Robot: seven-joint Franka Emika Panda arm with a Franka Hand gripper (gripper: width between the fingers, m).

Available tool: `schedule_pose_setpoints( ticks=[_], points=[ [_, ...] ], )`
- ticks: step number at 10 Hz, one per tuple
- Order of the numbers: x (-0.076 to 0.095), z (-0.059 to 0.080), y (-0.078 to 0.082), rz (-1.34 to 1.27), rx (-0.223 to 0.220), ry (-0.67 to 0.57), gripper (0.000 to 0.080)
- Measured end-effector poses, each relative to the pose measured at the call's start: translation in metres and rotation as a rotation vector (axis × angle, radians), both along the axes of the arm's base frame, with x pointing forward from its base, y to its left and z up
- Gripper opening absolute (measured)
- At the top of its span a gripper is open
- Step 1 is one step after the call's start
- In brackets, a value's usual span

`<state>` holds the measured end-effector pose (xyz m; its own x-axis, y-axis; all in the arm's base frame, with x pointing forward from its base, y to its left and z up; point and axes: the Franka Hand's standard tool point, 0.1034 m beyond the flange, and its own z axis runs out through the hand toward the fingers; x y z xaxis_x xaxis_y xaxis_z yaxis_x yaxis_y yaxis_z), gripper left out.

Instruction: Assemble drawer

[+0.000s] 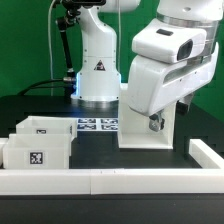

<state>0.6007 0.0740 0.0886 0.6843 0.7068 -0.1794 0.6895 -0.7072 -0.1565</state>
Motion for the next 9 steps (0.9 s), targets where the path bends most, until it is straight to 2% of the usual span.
schedule_pose_setpoints(
  ticks=[5, 6, 9],
  points=[
    [-0.001, 0.001, 0.000, -0.017, -0.004, 0.005, 0.0650],
    [-0.005, 0.004, -0.001, -0.084, -0.016, -0.014, 0.0650],
    [-0.034, 0.009, -0.005, -0.254, -0.045, -0.012, 0.0650]
  ],
)
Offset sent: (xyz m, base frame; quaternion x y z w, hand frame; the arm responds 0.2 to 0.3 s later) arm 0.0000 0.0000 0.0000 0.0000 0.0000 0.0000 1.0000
